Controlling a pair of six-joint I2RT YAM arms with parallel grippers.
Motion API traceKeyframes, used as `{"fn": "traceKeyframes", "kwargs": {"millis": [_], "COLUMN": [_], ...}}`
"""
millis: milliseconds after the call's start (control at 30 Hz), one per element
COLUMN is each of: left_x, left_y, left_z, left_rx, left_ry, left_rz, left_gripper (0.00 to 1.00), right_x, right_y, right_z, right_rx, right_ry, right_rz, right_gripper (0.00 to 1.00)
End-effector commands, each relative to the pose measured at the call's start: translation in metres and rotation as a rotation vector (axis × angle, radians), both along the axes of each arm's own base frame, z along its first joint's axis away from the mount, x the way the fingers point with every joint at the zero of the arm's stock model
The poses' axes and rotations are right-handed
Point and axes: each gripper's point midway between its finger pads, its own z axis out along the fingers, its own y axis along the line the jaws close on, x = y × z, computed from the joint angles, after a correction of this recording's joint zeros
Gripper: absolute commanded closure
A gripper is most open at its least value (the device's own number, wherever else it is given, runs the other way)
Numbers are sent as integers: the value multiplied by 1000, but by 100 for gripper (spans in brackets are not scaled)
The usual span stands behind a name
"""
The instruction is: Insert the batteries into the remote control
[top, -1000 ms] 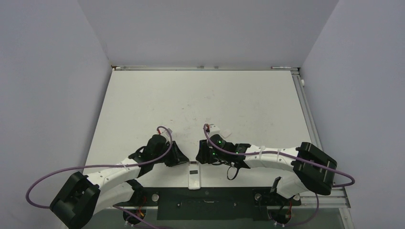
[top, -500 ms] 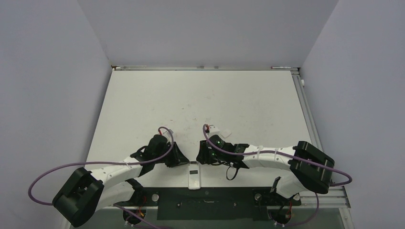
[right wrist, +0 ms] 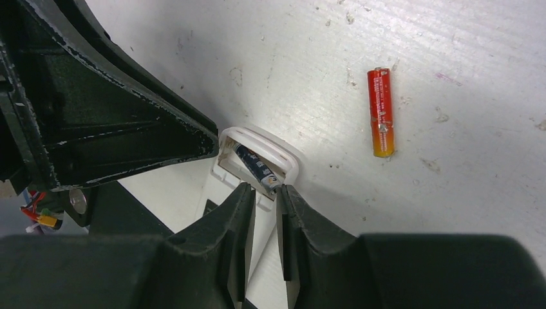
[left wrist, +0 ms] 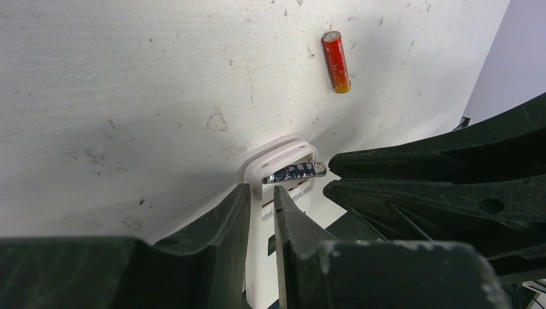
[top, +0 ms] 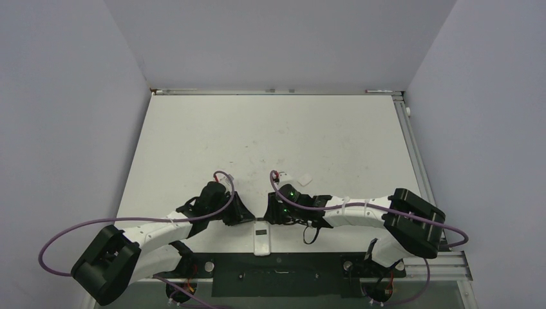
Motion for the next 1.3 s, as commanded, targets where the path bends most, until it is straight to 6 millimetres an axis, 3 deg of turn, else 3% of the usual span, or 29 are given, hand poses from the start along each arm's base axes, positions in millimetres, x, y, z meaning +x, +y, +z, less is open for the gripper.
{"fn": "traceKeyframes", "kwargs": {"millis": [0, 667, 1267], "left_x": [6, 5, 2], "left_y": [-5, -5, -9], "left_z": [7, 6, 4], "left_rx": [-32, -36, -37], "left_ry": [-37, -35, -34], "left_rz": [-6, -11, -53], "left_gripper": [83, 85, 87], "right_x": [4, 2, 7], "right_y": [17, 22, 23], "right_z": [11, 10, 6], "right_rx": [54, 49, 0], "right_ry": [-19, -17, -36], "right_rz": [5, 15, 12], "right_gripper": [80, 91, 91]}}
